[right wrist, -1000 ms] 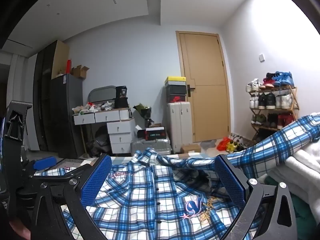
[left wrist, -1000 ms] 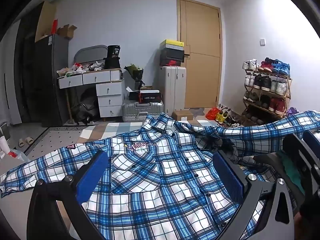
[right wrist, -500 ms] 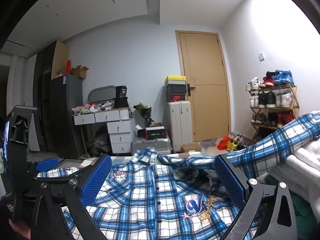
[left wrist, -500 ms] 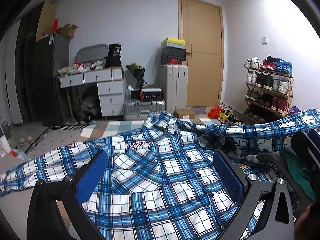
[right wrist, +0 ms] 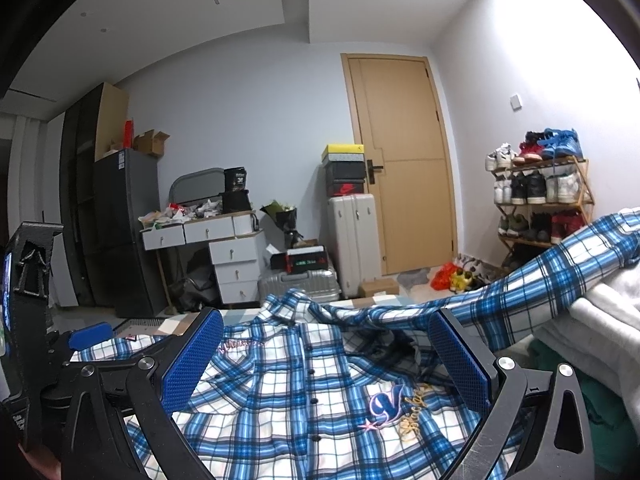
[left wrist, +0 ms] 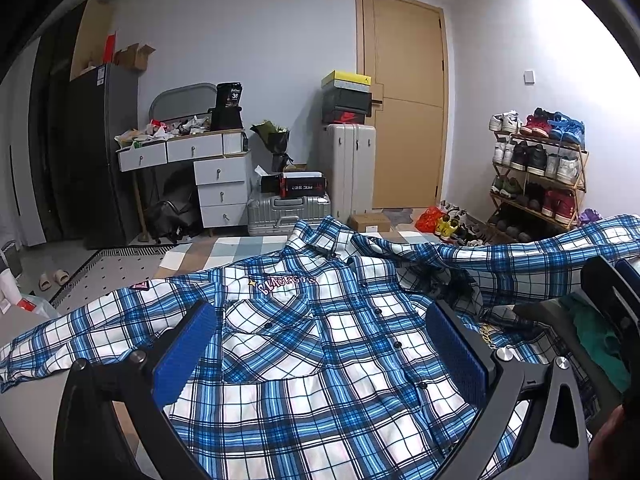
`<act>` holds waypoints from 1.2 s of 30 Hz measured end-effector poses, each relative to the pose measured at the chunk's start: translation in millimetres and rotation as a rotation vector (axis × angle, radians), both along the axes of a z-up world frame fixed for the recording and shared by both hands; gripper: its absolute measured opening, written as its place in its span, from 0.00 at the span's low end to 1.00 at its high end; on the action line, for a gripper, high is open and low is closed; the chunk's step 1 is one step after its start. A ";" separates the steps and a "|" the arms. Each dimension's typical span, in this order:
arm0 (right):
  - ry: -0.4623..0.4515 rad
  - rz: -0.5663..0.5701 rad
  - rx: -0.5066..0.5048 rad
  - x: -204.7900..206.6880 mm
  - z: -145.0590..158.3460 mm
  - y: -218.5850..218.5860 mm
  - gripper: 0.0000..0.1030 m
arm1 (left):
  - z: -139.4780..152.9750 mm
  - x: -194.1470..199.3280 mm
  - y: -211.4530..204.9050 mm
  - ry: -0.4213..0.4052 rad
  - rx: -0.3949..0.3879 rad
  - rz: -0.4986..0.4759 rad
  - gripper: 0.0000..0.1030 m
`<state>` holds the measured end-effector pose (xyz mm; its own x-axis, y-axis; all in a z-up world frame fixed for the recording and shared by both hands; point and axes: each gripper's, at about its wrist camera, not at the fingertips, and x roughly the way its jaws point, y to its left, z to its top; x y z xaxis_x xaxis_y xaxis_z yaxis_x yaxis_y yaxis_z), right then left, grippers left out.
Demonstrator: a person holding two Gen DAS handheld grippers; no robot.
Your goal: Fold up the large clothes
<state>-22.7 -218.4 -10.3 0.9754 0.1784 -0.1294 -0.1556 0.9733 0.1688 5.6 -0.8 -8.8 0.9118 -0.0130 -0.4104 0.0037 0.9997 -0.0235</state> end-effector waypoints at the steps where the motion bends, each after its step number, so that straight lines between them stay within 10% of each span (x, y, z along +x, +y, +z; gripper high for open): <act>1: 0.002 -0.001 0.003 0.1 -0.3 -0.4 1.00 | -0.1 -0.1 -0.1 0.001 0.000 0.000 0.99; 36: 0.033 -0.022 0.025 3.6 -2.4 -2.6 1.00 | 0.9 -3.8 -6.9 -0.010 0.022 -0.002 0.99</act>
